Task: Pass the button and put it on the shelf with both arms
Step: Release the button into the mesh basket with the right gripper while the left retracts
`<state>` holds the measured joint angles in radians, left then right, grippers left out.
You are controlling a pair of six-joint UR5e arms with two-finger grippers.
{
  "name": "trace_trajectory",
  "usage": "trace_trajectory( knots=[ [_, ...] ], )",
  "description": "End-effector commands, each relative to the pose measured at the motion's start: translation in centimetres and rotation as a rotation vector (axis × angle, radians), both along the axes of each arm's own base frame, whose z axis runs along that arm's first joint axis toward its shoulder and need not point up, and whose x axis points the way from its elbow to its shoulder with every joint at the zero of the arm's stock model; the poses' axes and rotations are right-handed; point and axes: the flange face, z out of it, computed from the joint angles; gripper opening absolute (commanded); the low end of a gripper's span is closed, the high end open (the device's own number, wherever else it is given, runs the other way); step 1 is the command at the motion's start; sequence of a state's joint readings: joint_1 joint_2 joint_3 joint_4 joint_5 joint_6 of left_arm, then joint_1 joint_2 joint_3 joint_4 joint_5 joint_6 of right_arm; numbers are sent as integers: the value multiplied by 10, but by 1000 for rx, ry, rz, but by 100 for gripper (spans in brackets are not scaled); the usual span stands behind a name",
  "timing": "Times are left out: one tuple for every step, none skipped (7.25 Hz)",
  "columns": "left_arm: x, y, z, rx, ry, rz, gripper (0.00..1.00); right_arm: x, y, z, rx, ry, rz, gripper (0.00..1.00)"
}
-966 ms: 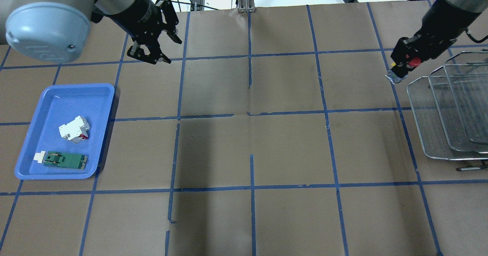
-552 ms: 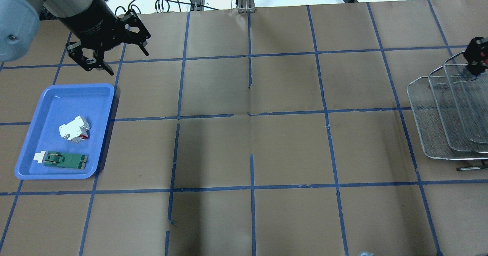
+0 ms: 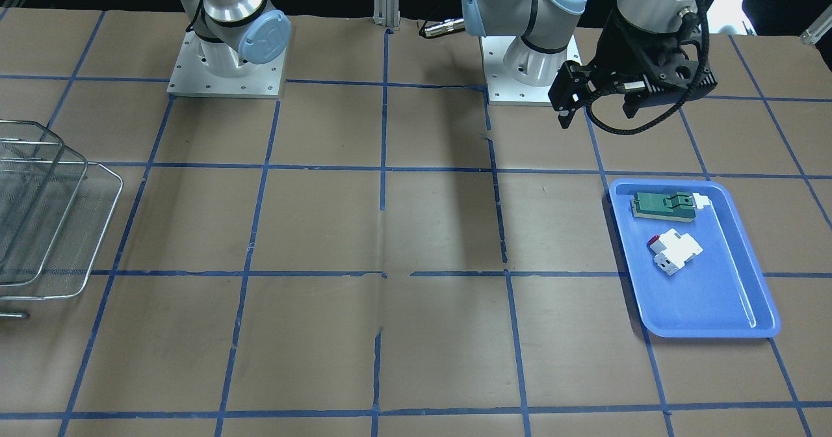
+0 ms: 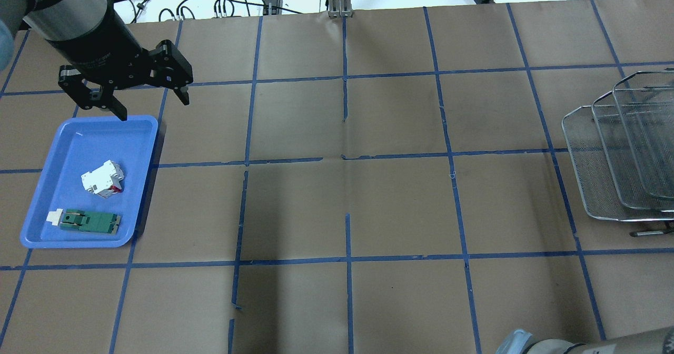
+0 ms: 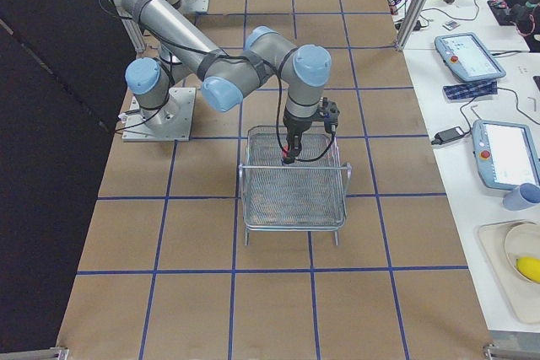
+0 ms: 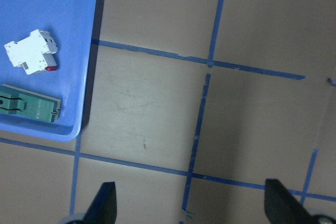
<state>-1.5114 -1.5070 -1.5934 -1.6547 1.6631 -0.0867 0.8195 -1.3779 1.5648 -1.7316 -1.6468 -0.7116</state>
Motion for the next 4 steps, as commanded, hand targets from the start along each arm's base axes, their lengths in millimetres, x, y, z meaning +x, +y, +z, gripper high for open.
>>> trace_trajectory(
  knots=[
    [2, 17, -11, 62, -24, -108, 100, -1, 1, 2, -6, -6, -8, 96],
    [-2, 20, -7, 52, -5, -122, 100, -1, 2, 2, -5, -9, -10, 99],
    [-9, 21, -6, 42, 60, -123, 100, 6, -3, 10, -23, -13, -1, 100],
    [-8, 21, -7, 43, 56, -130, 100, 38, -12, 23, -31, -16, 48, 100]
  ],
)
